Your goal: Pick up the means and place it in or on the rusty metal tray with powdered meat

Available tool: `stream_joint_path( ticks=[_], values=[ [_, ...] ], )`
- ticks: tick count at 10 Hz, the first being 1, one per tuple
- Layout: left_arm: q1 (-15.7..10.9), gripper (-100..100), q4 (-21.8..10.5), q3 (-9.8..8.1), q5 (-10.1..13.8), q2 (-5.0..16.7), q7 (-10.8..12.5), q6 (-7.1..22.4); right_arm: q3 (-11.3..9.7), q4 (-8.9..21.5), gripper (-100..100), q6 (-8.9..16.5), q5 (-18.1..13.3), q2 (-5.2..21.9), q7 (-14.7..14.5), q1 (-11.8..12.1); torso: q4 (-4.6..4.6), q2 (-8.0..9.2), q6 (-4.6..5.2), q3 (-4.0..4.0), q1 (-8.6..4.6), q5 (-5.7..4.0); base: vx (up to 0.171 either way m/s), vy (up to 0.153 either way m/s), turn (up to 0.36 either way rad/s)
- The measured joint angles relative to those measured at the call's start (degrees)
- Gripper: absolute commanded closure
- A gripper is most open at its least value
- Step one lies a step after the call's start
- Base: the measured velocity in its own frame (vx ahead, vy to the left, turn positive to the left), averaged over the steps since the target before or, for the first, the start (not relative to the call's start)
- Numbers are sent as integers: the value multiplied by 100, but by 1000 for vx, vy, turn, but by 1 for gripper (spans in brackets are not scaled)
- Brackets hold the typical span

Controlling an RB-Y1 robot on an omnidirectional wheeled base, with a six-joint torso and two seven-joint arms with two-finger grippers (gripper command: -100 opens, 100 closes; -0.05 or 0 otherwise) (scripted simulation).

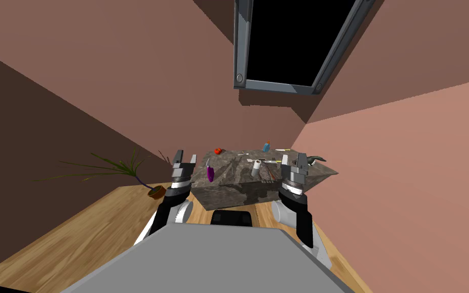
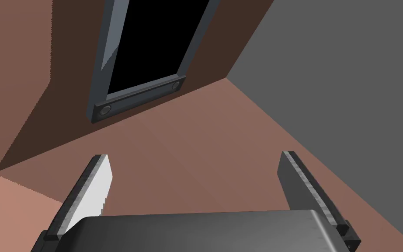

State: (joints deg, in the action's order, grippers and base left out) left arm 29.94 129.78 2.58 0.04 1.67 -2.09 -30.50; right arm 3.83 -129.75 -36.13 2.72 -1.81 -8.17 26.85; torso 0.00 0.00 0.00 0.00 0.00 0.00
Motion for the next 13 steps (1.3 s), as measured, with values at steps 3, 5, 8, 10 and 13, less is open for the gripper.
stream_joint_path(
  ticks=[3, 5, 8, 10, 13],
  values=[
    [-179, -100, -65, -156, 126, 348, 321, 279, -1, 0, 0, 0, 0, -1, 0, -1, 3, 14, 1, 8, -32, -7, -38, -88, -26],
    [-351, -100, -128, -292, 233, 527, 623, 556, -1, 0, 0, 0, 0, -1, 0, -1, 3, 14, 1, 8, -33, -8, -34, -90, -42],
    [-600, -100, -279, -482, 383, 718, 1077, 964, -1, 0, 0, 0, 0, -1, 0, 0, 1, 6, 0, 4, -41, -10, -23, -110, -29],
    [-779, -100, -368, -644, 504, 844, 1406, 1239, -1, 0, 0, 0, 0, -1, 0, -1, 3, 12, 1, 7, -41, -9, -34, -95, -43],
    [-978, -100, -446, -795, 612, 937, 1796, 1636, -1, 0, 0, 0, 0, -1, 0, 0, 2, 9, 0, 6, -28, -7, -23, -77, -33]
  ],
)
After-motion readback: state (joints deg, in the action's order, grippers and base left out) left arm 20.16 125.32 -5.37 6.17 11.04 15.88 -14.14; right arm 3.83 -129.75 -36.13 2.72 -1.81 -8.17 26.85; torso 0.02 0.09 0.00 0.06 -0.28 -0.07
